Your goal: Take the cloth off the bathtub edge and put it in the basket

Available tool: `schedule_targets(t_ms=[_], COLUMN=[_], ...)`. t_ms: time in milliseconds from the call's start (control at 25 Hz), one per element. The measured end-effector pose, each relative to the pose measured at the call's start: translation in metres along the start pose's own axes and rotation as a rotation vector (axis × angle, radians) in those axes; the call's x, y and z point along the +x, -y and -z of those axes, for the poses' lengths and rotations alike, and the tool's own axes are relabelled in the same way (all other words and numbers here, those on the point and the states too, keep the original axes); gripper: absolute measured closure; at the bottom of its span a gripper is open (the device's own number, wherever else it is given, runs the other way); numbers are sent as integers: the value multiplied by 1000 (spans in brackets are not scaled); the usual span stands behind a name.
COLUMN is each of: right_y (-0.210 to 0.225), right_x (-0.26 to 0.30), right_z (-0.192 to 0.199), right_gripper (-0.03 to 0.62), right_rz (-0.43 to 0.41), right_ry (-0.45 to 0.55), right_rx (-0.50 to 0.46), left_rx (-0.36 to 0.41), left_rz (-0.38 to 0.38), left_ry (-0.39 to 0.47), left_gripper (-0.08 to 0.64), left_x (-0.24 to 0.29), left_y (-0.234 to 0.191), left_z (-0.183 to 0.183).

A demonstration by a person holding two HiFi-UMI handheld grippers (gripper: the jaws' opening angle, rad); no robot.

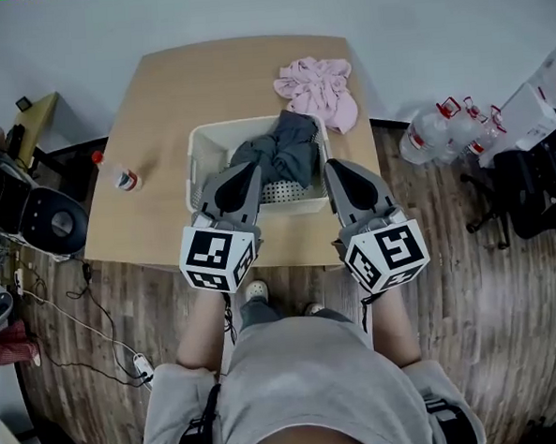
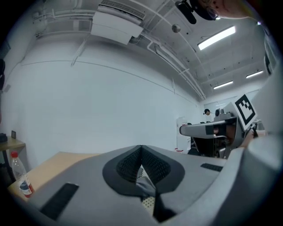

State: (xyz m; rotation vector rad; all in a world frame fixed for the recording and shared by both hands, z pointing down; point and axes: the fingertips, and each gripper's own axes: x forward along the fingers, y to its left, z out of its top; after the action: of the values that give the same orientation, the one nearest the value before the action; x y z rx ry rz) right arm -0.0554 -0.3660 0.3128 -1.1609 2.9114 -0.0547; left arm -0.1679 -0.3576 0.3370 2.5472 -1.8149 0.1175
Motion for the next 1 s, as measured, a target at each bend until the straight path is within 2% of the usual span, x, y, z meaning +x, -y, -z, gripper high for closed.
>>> schedule_targets(t_ms=[600, 1000], right_y=[-7, -17], right_x=[-49, -65], right_z=[5, -3], right_gripper=[586, 586], right_rz=[-152, -171], right_ry=[-2, 27], right_rx=[-13, -6], left_rx=[-62, -53], left_rz=[-158, -185], left_ry=[68, 103], left_gripper=[545, 545], left_x=[-51, -74], left_y=[48, 58], left_z=[-12, -28])
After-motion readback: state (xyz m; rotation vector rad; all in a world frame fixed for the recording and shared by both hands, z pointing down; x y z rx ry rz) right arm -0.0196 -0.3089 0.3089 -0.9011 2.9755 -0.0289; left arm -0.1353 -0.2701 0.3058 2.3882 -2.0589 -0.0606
